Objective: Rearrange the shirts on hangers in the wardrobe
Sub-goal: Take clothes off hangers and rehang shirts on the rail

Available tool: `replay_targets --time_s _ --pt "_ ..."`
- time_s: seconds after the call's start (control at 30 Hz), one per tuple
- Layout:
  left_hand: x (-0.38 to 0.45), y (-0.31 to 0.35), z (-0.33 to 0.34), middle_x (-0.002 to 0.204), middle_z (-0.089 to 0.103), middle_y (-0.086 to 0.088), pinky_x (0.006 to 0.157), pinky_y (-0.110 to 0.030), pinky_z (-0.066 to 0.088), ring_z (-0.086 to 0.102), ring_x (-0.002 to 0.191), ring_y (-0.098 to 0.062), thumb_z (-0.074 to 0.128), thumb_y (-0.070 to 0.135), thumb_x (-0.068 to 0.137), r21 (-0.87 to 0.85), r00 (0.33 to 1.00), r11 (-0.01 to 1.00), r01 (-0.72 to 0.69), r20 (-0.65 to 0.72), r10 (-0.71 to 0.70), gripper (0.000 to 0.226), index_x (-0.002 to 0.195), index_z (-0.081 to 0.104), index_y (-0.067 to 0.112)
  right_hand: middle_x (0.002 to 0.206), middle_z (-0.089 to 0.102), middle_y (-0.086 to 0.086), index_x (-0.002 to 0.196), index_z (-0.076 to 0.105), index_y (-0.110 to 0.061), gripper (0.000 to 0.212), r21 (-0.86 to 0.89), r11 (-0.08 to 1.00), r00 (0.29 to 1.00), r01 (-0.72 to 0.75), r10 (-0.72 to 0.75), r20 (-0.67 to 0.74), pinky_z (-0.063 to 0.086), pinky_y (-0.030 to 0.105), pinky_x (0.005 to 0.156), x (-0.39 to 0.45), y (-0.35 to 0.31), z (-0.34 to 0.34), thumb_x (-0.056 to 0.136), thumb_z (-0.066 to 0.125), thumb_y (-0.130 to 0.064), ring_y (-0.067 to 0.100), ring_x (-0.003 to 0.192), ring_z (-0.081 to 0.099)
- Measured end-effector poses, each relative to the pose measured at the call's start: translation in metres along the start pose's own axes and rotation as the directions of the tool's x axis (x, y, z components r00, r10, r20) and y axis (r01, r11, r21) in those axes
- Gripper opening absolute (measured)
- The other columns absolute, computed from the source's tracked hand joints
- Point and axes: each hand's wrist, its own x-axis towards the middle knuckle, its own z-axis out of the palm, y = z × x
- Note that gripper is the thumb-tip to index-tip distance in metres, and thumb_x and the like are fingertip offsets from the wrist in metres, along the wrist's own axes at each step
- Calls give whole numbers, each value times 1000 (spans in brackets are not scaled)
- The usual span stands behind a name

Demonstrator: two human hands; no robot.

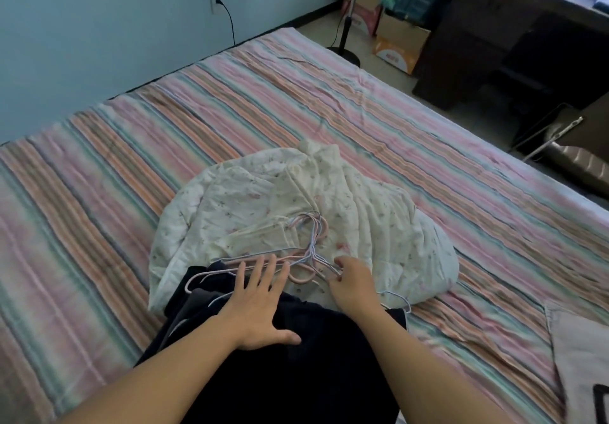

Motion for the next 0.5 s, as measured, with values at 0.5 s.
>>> replay_targets --time_s 0.5 --pt "-111 9 -157 151 35 6 120 -38 14 29 140 -15 53 78 72 -91 865 995 -50 -501 -2 108 156 15 21 130 57 -11 135 54 -29 57 14 945 944 326 -324 -52 43 19 89 -112 -119 -89 81 71 -39 6 107 57"
